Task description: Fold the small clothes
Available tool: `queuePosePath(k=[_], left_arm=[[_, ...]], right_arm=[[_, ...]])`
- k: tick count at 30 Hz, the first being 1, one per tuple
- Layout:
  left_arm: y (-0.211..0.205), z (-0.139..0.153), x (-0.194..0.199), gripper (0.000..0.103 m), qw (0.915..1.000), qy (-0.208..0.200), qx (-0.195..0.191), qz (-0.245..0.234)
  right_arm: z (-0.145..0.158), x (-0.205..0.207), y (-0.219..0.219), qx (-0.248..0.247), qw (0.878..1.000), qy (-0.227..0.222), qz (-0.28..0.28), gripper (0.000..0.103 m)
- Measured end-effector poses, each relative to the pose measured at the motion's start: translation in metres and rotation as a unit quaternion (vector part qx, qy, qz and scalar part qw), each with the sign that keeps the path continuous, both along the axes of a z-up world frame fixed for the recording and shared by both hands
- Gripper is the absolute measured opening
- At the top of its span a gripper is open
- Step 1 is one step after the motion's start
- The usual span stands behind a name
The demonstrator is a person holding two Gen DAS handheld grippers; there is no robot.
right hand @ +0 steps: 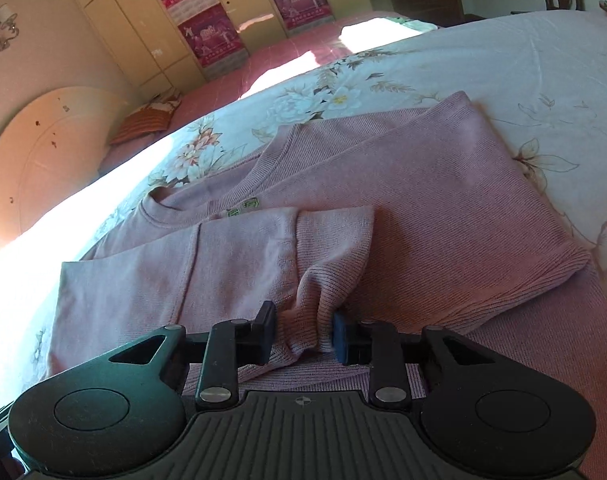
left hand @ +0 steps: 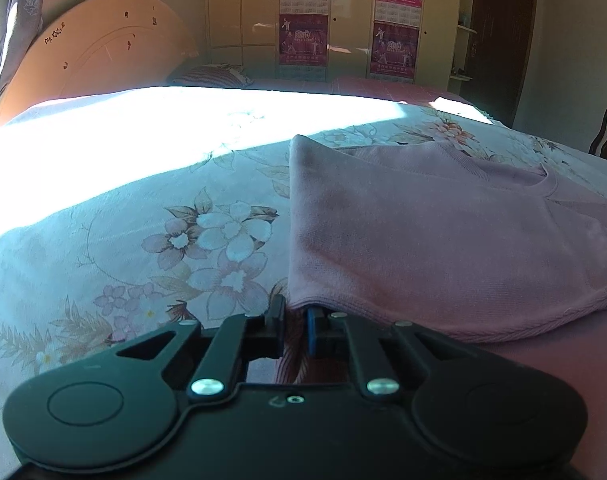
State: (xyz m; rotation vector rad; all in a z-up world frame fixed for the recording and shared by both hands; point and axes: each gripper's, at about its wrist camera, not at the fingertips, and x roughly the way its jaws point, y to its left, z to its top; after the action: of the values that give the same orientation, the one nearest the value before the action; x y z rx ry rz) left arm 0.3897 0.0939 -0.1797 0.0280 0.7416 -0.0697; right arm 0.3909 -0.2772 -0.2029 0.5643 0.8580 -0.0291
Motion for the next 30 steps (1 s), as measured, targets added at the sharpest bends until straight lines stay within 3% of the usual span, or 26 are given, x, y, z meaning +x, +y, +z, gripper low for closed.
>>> queuePosePath(k=[3, 6, 8, 11, 14, 15, 17, 18, 21, 28, 30], left_arm=[[0.004, 0.004, -0.002, 0.009, 0.9998, -0.015, -0.008, 0.014], [0.005, 0.002, -0.005, 0.009, 0.9995, -0.022, -0.009, 0.022], [0.005, -0.006, -0.005, 0.010, 0.9995, -0.012, -0.010, 0.026], [-0.002, -0.004, -0.007, 0.011, 0.9998, -0.012, 0.013, 0.013], [0.003, 0.001, -0.007, 0.027, 0.9998, 0.003, 0.021, 0.005], [0.007, 0.004, -0.009, 0.027, 0.9998, 0.009, 0.020, 0.001], [0.014, 0.011, -0.013, 0.034, 0.9998, 0.012, 0.013, -0.003], [0.017, 0.015, -0.015, 0.036, 0.9999, 0.009, 0.009, -0.001], [0.019, 0.029, -0.010, 0.038, 0.9999, 0.002, -0.012, -0.001], [-0.001, 0.053, 0.021, 0.035, 0.9984, -0.027, -0.050, -0.005], [-0.009, 0.051, 0.031, 0.035, 0.9986, -0.025, -0.041, -0.021]], right_arm=[[0.019, -0.001, 0.010, -0.034, 0.998, -0.044, 0.013, 0.025], [0.043, -0.006, 0.025, -0.119, 0.987, -0.106, 0.027, 0.025], [0.031, 0.000, 0.025, -0.142, 0.986, -0.084, 0.034, 0.024], [-0.003, 0.004, 0.015, -0.114, 0.993, -0.016, 0.036, 0.024], [-0.004, -0.005, 0.007, -0.084, 0.996, -0.016, 0.024, 0.027], [-0.002, -0.007, 0.001, -0.066, 0.997, -0.014, 0.023, 0.032], [0.007, -0.012, -0.007, -0.054, 0.998, -0.028, 0.011, 0.061], [0.010, -0.013, -0.010, -0.056, 0.998, -0.036, 0.007, 0.064], [0.019, -0.006, -0.021, -0.060, 0.997, -0.046, -0.001, 0.065], [-0.007, 0.038, -0.035, -0.031, 0.999, -0.007, -0.013, 0.065], [-0.009, 0.044, -0.034, -0.035, 0.999, -0.006, -0.008, 0.061]])
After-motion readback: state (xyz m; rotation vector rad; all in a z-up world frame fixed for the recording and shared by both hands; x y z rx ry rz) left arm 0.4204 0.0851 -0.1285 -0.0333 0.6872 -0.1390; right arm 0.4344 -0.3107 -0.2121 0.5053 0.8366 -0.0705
